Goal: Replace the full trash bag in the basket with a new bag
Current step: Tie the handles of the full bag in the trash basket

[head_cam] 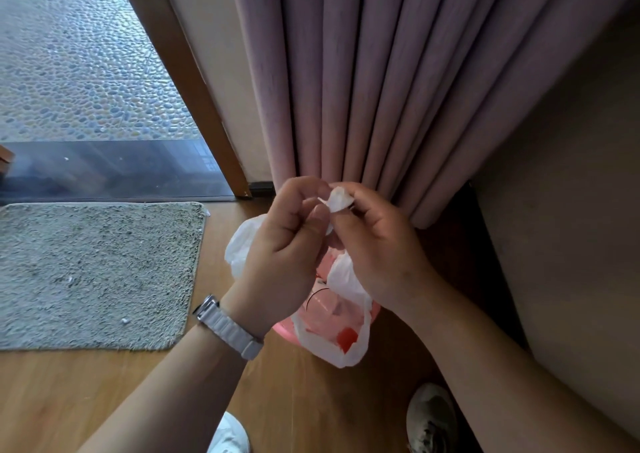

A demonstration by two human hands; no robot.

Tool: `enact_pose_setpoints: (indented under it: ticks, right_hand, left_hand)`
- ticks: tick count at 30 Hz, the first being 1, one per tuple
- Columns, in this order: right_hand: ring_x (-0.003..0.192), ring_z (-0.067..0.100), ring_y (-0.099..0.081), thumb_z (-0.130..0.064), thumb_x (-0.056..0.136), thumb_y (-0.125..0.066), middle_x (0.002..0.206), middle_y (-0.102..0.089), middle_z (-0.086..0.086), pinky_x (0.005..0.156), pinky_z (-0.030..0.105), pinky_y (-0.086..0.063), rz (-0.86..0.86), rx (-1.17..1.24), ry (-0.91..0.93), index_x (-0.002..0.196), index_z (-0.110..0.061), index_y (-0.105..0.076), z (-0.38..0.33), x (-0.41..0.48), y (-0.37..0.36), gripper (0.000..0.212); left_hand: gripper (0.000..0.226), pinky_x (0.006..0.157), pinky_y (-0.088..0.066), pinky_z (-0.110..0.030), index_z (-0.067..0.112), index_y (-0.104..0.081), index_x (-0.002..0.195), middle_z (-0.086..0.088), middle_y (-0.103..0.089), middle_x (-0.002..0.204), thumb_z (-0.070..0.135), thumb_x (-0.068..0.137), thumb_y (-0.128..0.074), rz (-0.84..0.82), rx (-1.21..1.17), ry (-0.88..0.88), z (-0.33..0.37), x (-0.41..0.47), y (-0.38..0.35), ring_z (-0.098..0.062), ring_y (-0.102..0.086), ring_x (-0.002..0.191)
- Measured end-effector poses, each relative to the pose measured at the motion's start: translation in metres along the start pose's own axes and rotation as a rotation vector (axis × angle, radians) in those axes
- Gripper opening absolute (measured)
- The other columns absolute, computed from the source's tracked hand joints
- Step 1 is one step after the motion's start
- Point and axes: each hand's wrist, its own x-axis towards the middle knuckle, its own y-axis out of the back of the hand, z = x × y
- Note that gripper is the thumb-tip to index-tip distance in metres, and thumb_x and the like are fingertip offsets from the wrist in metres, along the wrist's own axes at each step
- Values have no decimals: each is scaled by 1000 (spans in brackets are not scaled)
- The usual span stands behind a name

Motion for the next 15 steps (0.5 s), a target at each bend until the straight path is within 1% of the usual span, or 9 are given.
enact_pose_setpoints:
  ticks: [1,2,3,5,6,7,10,13,15]
  right_hand:
    - [97,12,-65,-38,96,-44,103,-68,-4,80,36,-58,-5,-22,9,123,-21,-59,0,0,0,35]
    - [97,12,-65,-38,96,-44,103,-68,-3,80,34,-57,-5,-41,23,122,-19,-60,1,0,0,36]
    - [96,11,-65,-37,96,-44,102,-68,-1,79,31,-56,-2,-54,42,120,-17,-61,1,1,0,36]
    - [97,10,-64,-36,98,-44,102,-67,2,79,31,-57,11,-62,67,118,-15,-63,2,3,0,35]
    - [98,11,-65,-35,98,-44,102,-67,3,80,32,-57,14,-65,72,117,-14,-63,4,3,0,34]
    - [97,12,-65,-34,99,-44,100,-68,3,81,33,-58,17,-72,76,115,-12,-64,5,3,-1,33]
    - [91,11,-66,-31,100,-48,93,-69,-1,77,35,-60,27,-125,83,111,-14,-64,10,3,-1,26]
    - [88,10,-67,-28,100,-51,91,-68,-4,73,38,-60,37,-125,96,109,-17,-63,13,2,-1,19]
    - [89,14,-67,-29,100,-50,93,-67,-2,73,41,-60,40,-110,112,108,-17,-61,14,2,-1,18]
  left_hand:
    - [12,54,-42,-16,9,-47,104,-3,-59,69,5,95,-40,-1,-34,13,0,1,0,-6,-51,54]
    - [12,53,-42,-16,5,-43,105,-7,-59,69,4,94,-42,10,-68,27,0,1,1,-6,-52,53]
    - [16,52,-41,-16,2,-41,108,-6,-58,66,4,92,-43,32,-96,45,0,2,2,-6,-51,52]
    - [25,49,-39,-19,2,-43,113,2,-56,61,7,89,-49,80,-105,101,-1,4,4,-7,-48,50]
    - [28,48,-39,-21,4,-48,114,2,-56,62,10,87,-52,97,-79,130,-2,5,5,-8,-47,51]
    - [27,48,-39,-23,7,-54,112,1,-58,65,12,86,-54,104,-45,156,-2,6,7,-10,-49,52]
    - [19,48,-42,-28,14,-67,97,-5,-62,69,14,82,-55,111,-8,214,-2,8,10,-16,-54,54]
    - [18,48,-44,-30,13,-69,90,-9,-62,65,15,79,-55,114,-14,258,-2,9,12,-22,-55,50]
    - [16,48,-44,-30,10,-67,87,-10,-62,64,17,79,-56,99,4,274,-2,9,13,-24,-57,50]
